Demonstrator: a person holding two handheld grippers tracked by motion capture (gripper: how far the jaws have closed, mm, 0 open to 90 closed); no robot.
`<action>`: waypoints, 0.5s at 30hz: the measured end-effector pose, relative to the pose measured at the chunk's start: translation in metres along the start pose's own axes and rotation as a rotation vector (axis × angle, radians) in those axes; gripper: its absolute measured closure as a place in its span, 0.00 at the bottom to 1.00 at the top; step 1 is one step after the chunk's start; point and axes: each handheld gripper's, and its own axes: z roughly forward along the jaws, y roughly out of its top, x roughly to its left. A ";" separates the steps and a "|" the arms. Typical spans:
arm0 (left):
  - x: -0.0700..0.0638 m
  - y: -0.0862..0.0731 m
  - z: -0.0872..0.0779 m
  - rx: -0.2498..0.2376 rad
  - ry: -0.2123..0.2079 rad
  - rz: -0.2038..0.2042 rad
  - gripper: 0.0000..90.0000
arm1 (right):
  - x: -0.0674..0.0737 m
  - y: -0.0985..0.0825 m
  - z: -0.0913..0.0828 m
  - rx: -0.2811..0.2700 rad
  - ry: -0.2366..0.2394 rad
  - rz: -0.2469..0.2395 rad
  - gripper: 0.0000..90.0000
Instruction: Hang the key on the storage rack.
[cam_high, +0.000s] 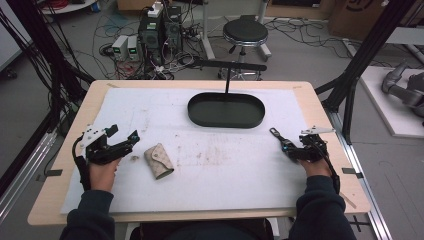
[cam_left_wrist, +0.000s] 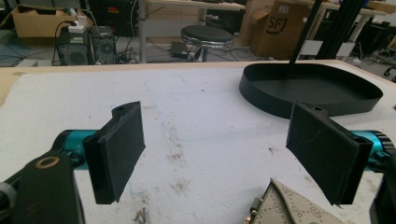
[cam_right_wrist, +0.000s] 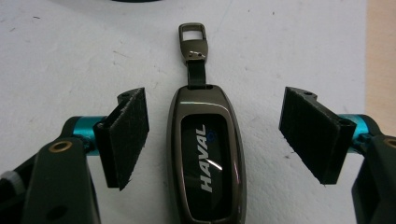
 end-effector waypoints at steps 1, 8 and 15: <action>0.000 0.000 0.000 0.000 0.000 0.000 0.21 | 0.000 0.000 0.000 0.000 0.000 0.000 0.27; 0.000 -0.001 0.000 0.003 -0.002 -0.002 0.21 | -0.005 -0.002 0.018 0.083 0.029 -0.004 0.30; 0.001 -0.001 0.001 0.007 -0.003 -0.005 0.21 | -0.005 -0.002 0.017 0.083 0.084 -0.049 0.53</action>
